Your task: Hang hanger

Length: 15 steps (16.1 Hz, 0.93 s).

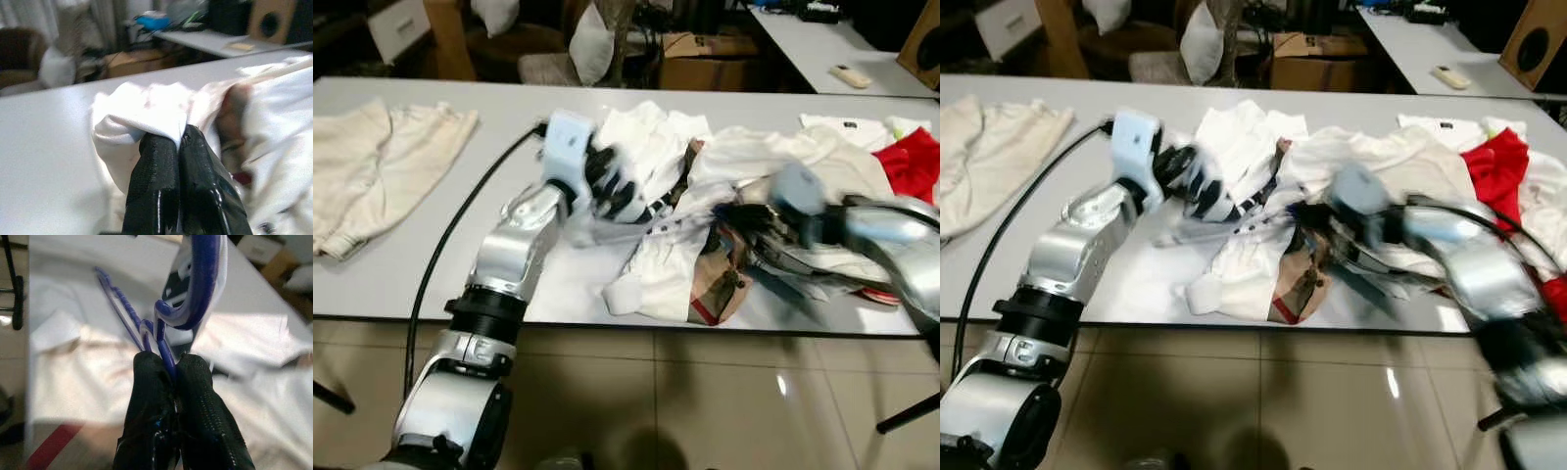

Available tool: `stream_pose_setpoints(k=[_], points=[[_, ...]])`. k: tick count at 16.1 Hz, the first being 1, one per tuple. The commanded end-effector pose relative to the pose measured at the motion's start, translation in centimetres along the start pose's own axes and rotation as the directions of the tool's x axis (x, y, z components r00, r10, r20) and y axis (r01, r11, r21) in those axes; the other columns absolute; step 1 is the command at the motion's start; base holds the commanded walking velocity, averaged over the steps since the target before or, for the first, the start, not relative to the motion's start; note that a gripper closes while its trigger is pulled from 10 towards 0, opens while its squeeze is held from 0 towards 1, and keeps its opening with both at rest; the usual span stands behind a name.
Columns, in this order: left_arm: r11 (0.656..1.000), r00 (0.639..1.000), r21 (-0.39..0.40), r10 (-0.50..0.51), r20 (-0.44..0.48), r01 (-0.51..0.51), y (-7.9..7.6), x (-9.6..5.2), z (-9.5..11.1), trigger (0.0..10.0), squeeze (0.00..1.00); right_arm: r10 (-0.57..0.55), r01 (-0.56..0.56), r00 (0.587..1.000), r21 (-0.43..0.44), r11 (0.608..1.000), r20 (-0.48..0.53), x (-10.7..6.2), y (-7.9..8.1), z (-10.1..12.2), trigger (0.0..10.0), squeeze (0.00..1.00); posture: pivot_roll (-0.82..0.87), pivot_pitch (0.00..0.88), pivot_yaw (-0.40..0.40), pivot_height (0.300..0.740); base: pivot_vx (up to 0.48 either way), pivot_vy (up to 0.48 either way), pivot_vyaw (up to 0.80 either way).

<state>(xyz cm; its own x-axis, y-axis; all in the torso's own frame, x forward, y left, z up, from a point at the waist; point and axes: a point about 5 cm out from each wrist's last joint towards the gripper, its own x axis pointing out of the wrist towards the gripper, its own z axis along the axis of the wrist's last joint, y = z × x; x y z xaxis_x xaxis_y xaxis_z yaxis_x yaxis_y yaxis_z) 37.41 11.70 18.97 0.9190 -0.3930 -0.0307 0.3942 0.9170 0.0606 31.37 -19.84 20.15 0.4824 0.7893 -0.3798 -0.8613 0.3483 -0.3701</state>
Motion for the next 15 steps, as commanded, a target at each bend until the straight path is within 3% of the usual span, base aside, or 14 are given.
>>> stream_pose_setpoints(k=[1, 2, 4, 5, 7, 9, 10, 12, 15], points=[[0.999, 0.999, 0.000, 0.044, 0.006, -0.044, 0.7, 0.3, 0.1, 10.0, 0.00, 0.018, -0.018, 1.000, 0.007, 1.000, -0.026, -1.4, 0.1, 0.0, 10.0, 0.00, -0.10, 0.000, 0.071, 0.740, 0.000, 0.000, 0.00], [0.998, 0.998, 0.008, 0.059, -0.010, -0.058, 1.2, 0.3, -0.4, 10.0, 0.00, 0.024, -0.024, 0.999, 0.009, 1.000, -0.041, -2.0, 0.2, 0.0, 10.0, 0.00, -0.11, 0.000, 0.085, 0.740, 0.000, 0.000, 0.00], [0.984, 0.981, 0.062, 0.174, -0.085, -0.169, 3.6, -0.1, -2.4, 10.0, 0.00, 0.034, -0.037, 0.997, -0.034, 0.999, -0.066, -4.0, 0.1, 0.9, 10.0, 0.00, -0.12, 0.000, 0.106, 0.740, 0.000, 0.000, 0.00], [0.985, 0.978, 0.090, 0.161, -0.129, -0.150, 3.6, -0.4, -3.6, 10.0, 0.00, 0.028, -0.030, 0.998, -0.045, 0.999, -0.051, -4.6, 0.0, 1.7, 10.0, 0.00, -0.13, 0.000, 0.108, 0.740, 0.000, 0.000, 0.00], [0.994, 0.971, 0.111, 0.036, -0.236, -0.010, 2.5, -1.0, -6.6, 10.0, 0.00, 0.016, -0.015, 1.000, -0.057, 0.998, 0.005, -6.2, 0.0, 4.0, 10.0, 0.00, -0.13, 0.000, 0.108, 0.740, 0.000, 0.000, 0.00], [0.984, 0.948, 0.066, -0.138, -0.287, 0.163, 1.1, -1.7, -8.0, 10.0, 0.00, -0.003, 0.006, 0.999, -0.058, 0.998, 0.049, -7.6, -0.1, 5.3, 10.0, 0.00, -0.12, 0.000, 0.103, 0.740, 0.000, 0.000, 0.00], [0.944, 0.903, 0.034, -0.304, -0.303, 0.329, -0.4, -2.8, -8.6, 10.0, 1.00, -0.023, 0.027, 0.997, -0.059, 0.998, 0.071, -8.8, 0.2, 6.0, 10.0, 0.00, -0.12, 0.000, 0.109, 0.740, 0.000, 0.000, 0.00], [0.908, 0.871, 0.059, -0.378, -0.314, 0.415, -1.1, -3.5, -8.9, 10.0, 1.00, -0.032, 0.036, 0.997, -0.056, 0.998, 0.074, -9.2, 0.5, 6.0, 10.0, 0.00, -0.12, 0.000, 0.111, 0.740, 0.000, 0.000, 0.00], [0.771, 0.771, 0.137, -0.571, -0.282, 0.622, -2.7, -5.2, -7.5, 10.0, 1.00, -0.168, 0.170, 0.983, -0.030, 0.985, 0.077, -8.5, -0.1, 5.4, 10.0, 0.00, -0.12, 0.000, 0.108, 0.740, 0.000, 0.000, 0.00]])
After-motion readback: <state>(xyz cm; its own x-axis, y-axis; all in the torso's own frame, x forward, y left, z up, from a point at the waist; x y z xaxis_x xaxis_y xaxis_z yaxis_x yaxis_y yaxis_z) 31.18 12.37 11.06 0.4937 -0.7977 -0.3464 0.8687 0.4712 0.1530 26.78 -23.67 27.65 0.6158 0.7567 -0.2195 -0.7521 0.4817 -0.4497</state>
